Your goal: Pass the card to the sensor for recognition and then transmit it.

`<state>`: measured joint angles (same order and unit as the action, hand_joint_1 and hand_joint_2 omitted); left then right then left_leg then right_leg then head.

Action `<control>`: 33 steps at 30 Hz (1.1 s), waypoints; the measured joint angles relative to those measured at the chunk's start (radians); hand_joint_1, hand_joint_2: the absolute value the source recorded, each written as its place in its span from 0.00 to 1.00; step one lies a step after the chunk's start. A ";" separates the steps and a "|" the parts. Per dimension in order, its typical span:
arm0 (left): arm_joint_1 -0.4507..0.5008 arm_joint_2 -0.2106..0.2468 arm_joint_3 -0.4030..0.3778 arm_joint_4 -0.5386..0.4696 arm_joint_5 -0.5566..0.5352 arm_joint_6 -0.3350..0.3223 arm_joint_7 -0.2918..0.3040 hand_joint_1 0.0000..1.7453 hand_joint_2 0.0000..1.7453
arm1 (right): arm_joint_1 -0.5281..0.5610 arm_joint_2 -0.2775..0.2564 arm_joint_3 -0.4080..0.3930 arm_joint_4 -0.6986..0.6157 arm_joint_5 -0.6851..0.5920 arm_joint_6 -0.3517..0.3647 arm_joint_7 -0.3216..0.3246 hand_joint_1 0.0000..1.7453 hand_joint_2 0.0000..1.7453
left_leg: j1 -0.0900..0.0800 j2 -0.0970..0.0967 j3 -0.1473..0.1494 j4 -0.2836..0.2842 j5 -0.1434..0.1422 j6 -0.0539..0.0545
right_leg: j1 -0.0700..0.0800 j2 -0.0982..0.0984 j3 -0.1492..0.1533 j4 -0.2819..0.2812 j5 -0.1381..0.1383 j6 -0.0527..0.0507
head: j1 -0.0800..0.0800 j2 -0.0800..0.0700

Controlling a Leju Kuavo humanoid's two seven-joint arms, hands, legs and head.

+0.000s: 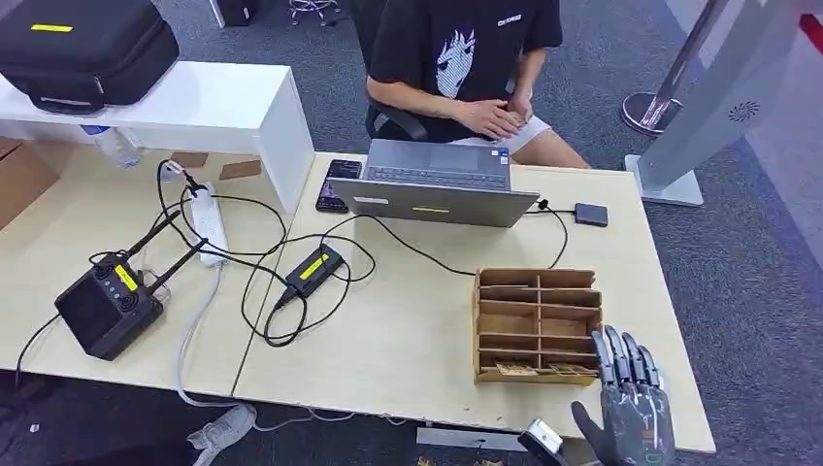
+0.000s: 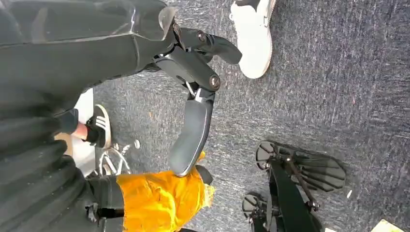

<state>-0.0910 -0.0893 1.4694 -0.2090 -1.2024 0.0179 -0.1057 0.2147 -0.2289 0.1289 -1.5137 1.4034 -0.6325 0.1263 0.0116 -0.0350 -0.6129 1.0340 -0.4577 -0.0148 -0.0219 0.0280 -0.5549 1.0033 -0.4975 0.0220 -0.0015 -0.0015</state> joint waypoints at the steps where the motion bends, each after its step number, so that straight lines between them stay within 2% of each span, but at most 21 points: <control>1: 0.000 0.000 0.000 0.000 -0.002 0.000 0.000 0.00 1.00 | -0.007 0.000 0.001 0.015 0.000 0.000 0.000 0.00 1.00 | 0.000 0.000 0.000 0.000 0.000 0.000 | 0.000 0.000 0.000 0.000 0.000 0.000 | 0.000 0.000; 4: 0.000 0.000 0.000 0.000 -0.005 -0.003 0.000 0.00 1.00 | -0.026 0.001 0.003 0.045 -0.003 -0.001 -0.002 0.00 1.00 | 0.000 0.000 0.000 0.000 0.000 0.000 | 0.000 0.000 0.000 0.000 0.000 0.000 | 0.000 0.000; 5: 0.000 0.000 0.000 0.000 -0.006 -0.003 0.000 0.00 1.00 | -0.031 0.001 0.003 0.052 -0.004 -0.002 -0.003 0.11 1.00 | 0.000 0.000 0.000 0.000 0.000 0.000 | 0.000 0.000 0.000 0.000 0.000 0.000 | 0.000 0.000; 6: -0.001 0.000 0.000 0.000 -0.007 -0.005 0.000 0.00 1.00 | -0.037 0.002 0.005 0.062 -0.004 -0.002 -0.004 0.36 1.00 | 0.000 0.000 0.000 0.000 0.000 0.000 | 0.000 0.000 0.000 0.000 0.000 0.000 | 0.000 0.000; 7: -0.001 0.000 -0.001 0.000 -0.008 -0.007 0.000 0.00 1.00 | -0.042 0.003 0.007 0.073 -0.004 -0.002 -0.005 0.75 1.00 | 0.000 0.000 0.000 0.000 0.000 0.000 | 0.000 0.000 0.000 0.000 0.000 0.000 | 0.000 0.000; 9: 0.000 0.000 -0.001 0.000 -0.009 -0.009 0.000 0.00 1.00 | -0.052 0.005 0.011 0.093 -0.004 -0.002 -0.005 0.86 1.00 | 0.000 0.000 0.000 0.000 0.000 0.000 | 0.000 0.000 0.000 0.000 0.000 0.000 | 0.000 0.000; 16: -0.001 0.001 -0.002 0.000 -0.012 -0.012 0.001 0.00 1.00 | -0.083 0.012 0.017 0.166 -0.017 -0.005 -0.007 0.97 1.00 | 0.000 0.000 0.000 0.000 0.000 0.000 | 0.000 0.000 0.000 0.000 0.000 0.000 | 0.000 0.000; 24: -0.002 0.001 -0.003 0.000 -0.016 -0.012 0.002 0.00 1.00 | -0.142 0.026 0.019 0.233 -0.019 -0.020 -0.018 0.99 1.00 | 0.000 0.000 0.003 0.000 0.000 0.000 | 0.000 0.000 0.001 0.000 0.000 0.000 | 0.000 0.000; 33: -0.002 0.002 -0.003 0.000 -0.016 -0.012 0.002 0.00 1.00 | -0.148 0.034 0.020 0.244 -0.017 -0.045 -0.022 0.98 1.00 | 0.000 0.000 0.004 0.000 0.000 0.000 | 0.000 0.000 0.004 0.000 0.000 0.000 | 0.000 0.000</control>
<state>-0.0926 -0.0877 1.4668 -0.2090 -1.2181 0.0057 -0.1041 0.0665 -0.1953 0.1492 -1.2699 1.3867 -0.6771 0.1045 0.0116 -0.0347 -0.6091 1.0342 -0.4577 -0.0147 -0.0219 0.0283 -0.5513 1.0033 -0.4975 0.0221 -0.0019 -0.0015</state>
